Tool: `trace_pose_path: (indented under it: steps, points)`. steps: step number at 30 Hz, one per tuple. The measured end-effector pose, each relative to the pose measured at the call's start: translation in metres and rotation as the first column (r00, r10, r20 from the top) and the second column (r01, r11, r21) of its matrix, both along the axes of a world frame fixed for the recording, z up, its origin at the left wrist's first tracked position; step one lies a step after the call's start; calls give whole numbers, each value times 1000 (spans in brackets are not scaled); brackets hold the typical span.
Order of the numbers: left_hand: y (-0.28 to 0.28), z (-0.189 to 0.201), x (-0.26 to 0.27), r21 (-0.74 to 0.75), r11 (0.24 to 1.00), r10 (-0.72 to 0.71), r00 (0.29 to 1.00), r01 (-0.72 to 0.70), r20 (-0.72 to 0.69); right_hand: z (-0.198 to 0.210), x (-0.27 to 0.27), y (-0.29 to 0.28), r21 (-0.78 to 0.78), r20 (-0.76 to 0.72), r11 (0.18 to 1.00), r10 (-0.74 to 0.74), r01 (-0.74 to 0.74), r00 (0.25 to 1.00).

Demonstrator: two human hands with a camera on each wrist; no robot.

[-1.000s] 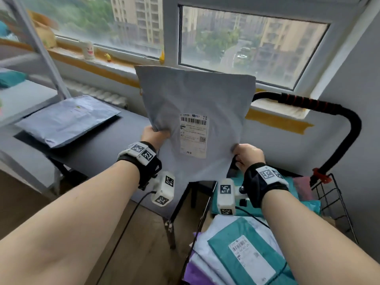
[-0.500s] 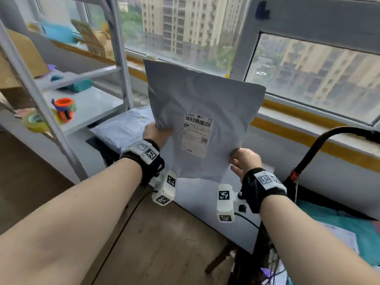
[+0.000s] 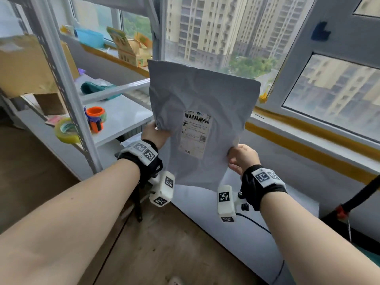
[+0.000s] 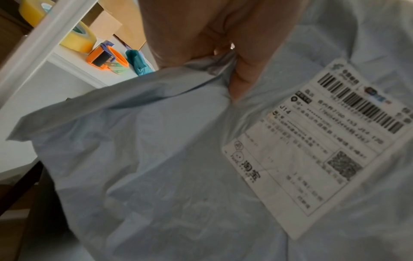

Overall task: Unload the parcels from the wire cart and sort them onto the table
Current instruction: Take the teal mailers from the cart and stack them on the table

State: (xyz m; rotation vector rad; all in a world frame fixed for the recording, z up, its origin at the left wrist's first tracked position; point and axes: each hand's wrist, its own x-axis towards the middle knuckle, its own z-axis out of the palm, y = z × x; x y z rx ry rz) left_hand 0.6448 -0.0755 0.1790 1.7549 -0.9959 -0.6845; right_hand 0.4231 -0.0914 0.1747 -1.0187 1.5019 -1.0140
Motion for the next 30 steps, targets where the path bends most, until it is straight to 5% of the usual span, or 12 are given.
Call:
trace_pose_path:
  steps: [15,22,30]
  points:
    - [-178,-12,106,123,992,-46,978,21,204,-10,96,-167,133,-39,988,89,-84,995]
    - [-227,-51,143,282,951,-190,957,124,218,-35,122,-182,281,-143,954,153,-108,978]
    - [-266,-92,156,447,829,-481,836,336,264,-68,145,-171,416,-253,903,-1,110,968]
